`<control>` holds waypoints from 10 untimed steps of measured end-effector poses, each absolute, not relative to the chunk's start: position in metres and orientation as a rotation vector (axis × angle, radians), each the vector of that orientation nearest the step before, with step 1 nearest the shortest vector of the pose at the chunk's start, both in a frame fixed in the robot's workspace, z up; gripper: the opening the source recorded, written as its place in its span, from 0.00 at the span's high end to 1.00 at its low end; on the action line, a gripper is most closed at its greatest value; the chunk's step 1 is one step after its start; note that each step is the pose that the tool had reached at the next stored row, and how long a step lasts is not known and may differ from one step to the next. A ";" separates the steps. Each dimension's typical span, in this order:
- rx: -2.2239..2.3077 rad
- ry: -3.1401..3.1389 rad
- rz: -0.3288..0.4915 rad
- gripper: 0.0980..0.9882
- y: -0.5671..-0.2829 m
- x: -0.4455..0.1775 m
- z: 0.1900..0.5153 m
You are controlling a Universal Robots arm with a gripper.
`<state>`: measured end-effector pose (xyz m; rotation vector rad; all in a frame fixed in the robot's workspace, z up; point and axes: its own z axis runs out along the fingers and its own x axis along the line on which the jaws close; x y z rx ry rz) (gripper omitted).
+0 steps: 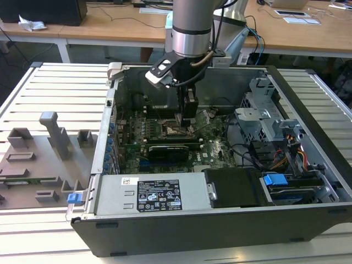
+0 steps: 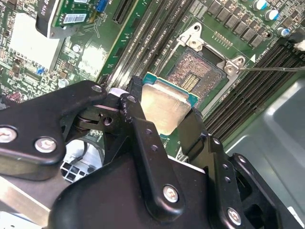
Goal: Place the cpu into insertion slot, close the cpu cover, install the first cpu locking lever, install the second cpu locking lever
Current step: 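Place the cpu into insertion slot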
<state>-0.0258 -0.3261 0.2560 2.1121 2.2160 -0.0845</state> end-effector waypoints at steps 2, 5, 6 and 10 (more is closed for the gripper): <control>2.112 2.216 -0.084 0.50 -0.323 -0.026 0.256; 2.112 2.216 -0.084 0.50 -0.318 -0.026 0.256; 2.112 2.216 -0.084 0.50 -0.316 -0.026 0.256; 2.112 2.216 -0.085 0.50 -0.311 -0.026 0.256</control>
